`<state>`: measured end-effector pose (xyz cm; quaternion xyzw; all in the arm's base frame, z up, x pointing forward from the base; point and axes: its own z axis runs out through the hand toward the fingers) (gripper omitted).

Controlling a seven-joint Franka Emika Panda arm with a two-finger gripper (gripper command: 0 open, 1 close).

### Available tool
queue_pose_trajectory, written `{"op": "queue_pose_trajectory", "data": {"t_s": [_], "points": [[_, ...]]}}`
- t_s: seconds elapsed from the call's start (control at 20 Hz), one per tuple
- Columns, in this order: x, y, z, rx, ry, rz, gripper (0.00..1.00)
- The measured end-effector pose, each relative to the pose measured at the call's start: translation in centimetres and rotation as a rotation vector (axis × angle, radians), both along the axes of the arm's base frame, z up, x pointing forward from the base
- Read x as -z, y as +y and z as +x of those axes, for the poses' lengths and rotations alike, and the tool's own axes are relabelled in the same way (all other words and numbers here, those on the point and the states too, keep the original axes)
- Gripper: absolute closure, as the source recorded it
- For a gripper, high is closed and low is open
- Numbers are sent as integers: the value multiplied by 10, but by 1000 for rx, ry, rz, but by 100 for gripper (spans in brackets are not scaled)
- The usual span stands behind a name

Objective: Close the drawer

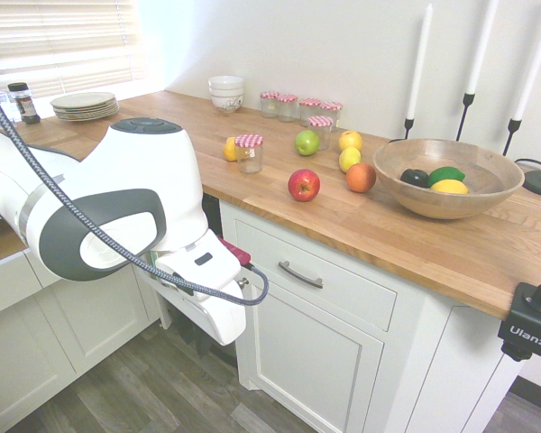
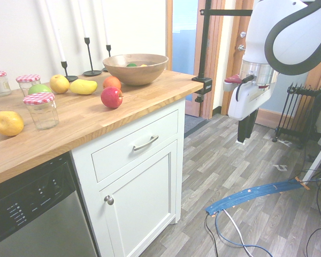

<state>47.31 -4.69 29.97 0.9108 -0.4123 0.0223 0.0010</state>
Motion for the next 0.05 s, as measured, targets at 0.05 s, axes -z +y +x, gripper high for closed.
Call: {"op": "queue_pose_trajectory", "data": {"t_s": [0.05], "points": [[0, 1, 0, -4, 0, 0, 0]]}}
